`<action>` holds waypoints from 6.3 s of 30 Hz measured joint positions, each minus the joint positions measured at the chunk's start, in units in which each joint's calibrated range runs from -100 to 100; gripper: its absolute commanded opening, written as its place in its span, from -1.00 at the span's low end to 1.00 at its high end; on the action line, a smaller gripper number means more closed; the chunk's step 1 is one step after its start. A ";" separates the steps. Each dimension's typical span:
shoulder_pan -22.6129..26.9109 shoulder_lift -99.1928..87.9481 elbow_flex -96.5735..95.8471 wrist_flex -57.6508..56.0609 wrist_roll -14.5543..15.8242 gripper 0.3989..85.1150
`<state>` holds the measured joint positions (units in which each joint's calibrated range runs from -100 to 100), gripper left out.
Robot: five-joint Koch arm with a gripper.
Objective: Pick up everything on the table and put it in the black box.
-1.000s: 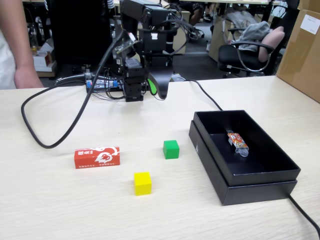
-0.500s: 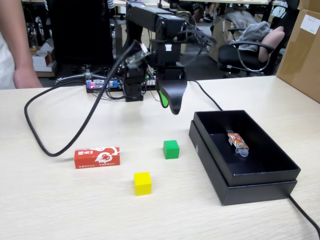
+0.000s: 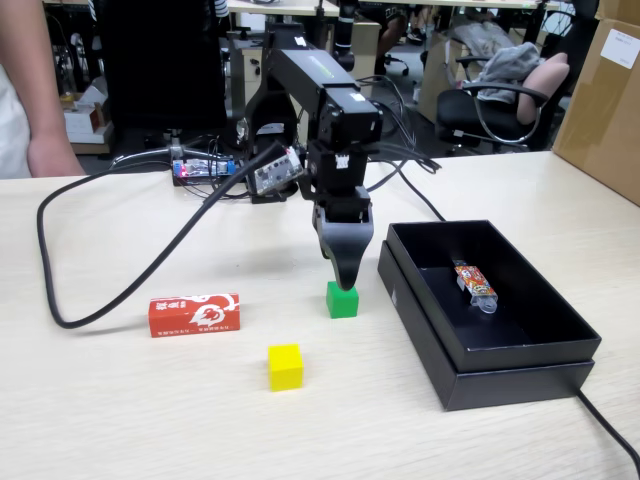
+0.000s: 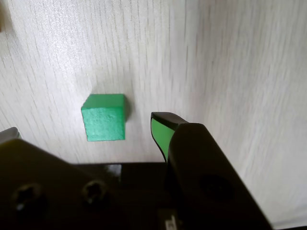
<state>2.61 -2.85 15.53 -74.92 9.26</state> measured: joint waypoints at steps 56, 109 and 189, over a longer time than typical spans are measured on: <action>-0.10 12.92 7.49 0.16 1.51 -0.71; 12.94 -1.27 16.99 -0.74 8.40 -0.85; -18.61 15.96 11.69 -0.25 -13.92 -0.12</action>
<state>-16.00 13.11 27.21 -75.16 -4.66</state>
